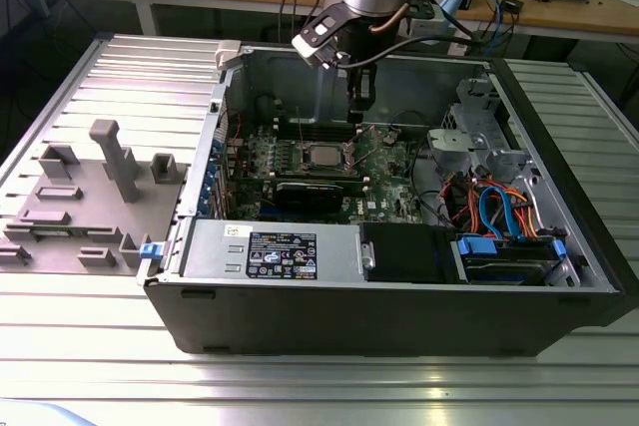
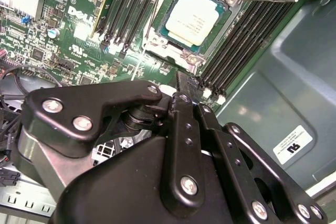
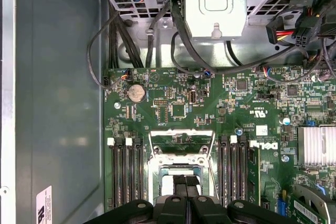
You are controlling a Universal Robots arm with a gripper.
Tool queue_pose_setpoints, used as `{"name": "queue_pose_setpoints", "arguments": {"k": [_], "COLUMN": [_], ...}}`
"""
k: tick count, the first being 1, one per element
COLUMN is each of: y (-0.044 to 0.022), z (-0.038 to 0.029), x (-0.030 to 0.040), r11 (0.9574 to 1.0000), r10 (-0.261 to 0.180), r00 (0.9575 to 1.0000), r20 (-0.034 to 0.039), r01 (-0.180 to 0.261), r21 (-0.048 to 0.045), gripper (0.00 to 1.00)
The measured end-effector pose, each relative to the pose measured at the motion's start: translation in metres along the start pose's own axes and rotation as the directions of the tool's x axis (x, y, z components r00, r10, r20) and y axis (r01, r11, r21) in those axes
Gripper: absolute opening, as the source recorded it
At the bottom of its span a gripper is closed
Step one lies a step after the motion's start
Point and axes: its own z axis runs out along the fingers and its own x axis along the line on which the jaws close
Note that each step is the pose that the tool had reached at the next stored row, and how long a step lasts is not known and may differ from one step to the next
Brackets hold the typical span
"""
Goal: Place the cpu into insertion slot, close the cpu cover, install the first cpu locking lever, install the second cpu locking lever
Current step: 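Close the cpu cover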
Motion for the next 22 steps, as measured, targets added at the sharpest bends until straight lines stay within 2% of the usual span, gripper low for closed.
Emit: {"name": "queue_pose_setpoints", "arguments": {"k": [22], "y": [0.007], "z": [0.0001], "x": [0.0001], "r11": [1.0], "r10": [0.0], "r00": [1.0], "r20": [0.0], "r01": [0.0], "r21": [0.0], "gripper": [0.11]}}
